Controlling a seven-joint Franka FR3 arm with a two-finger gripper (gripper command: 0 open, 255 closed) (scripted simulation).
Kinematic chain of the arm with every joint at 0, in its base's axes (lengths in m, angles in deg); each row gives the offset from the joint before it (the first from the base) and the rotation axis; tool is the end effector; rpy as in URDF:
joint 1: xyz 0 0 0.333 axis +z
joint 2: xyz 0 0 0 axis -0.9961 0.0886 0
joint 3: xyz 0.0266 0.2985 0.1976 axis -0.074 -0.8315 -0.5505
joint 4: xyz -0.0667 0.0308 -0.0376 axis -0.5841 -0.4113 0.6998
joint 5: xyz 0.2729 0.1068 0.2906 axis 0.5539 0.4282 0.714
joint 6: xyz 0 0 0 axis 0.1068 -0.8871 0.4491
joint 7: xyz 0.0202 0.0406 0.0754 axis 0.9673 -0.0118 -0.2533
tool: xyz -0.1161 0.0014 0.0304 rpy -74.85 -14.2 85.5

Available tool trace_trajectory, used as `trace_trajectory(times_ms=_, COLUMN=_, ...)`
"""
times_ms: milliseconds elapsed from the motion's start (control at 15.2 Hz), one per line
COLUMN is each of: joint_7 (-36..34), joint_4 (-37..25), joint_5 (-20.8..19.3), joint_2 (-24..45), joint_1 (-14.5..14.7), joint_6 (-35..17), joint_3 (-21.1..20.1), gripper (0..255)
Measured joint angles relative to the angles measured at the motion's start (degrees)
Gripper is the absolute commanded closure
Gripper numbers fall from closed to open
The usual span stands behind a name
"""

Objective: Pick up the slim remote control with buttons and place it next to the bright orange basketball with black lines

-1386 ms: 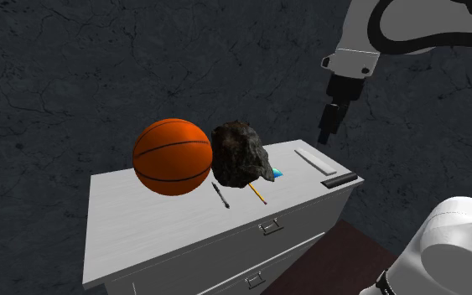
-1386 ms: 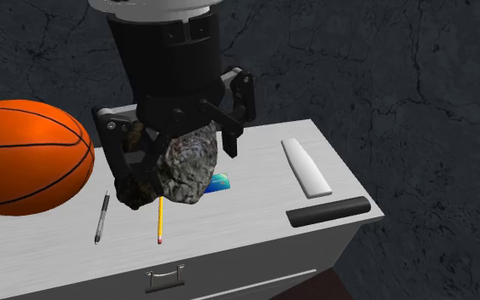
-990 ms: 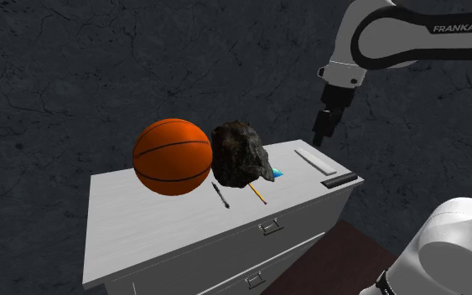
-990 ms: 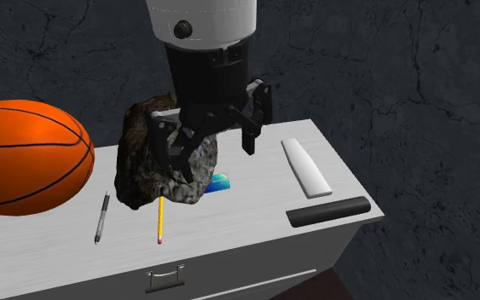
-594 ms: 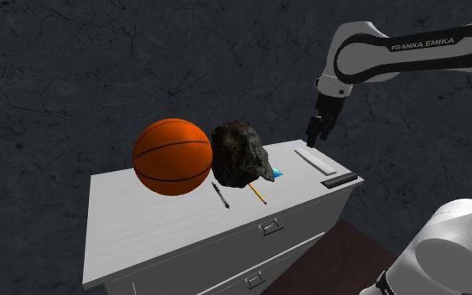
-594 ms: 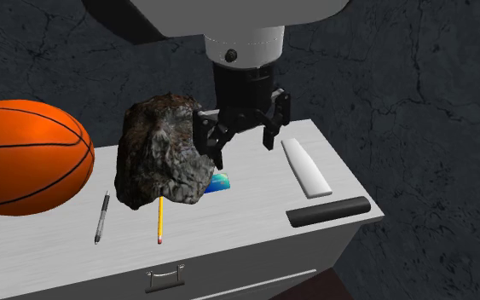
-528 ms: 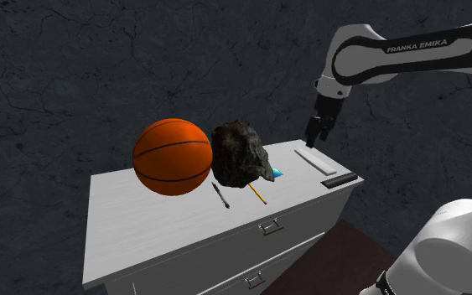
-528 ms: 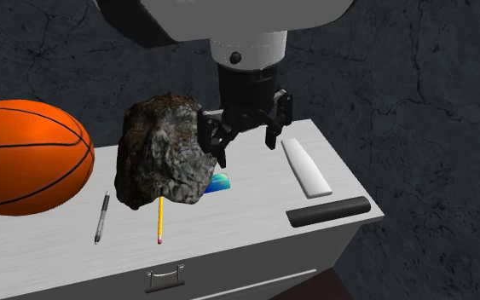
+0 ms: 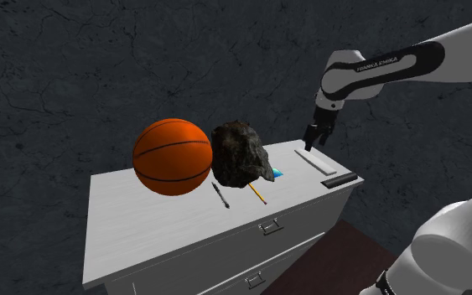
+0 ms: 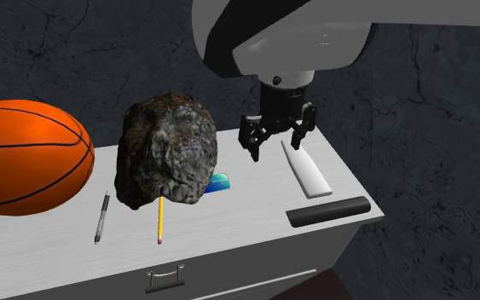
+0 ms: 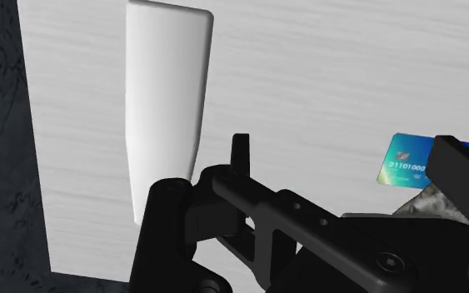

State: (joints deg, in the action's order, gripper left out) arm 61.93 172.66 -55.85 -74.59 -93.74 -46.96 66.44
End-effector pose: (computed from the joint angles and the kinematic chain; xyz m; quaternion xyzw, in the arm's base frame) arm 0.4280 -0.1500 0.4679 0.9999 -0.0156 -0.0062 0.0035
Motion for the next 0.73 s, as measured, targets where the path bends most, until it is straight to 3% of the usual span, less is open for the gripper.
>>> trace_trajectory(times_ms=726, joint_7=4.81, joint_4=-8.78, joint_5=3.7, joint_2=19.33, joint_1=-4.47, joint_6=-10.56, joint_3=6.46, gripper=0)
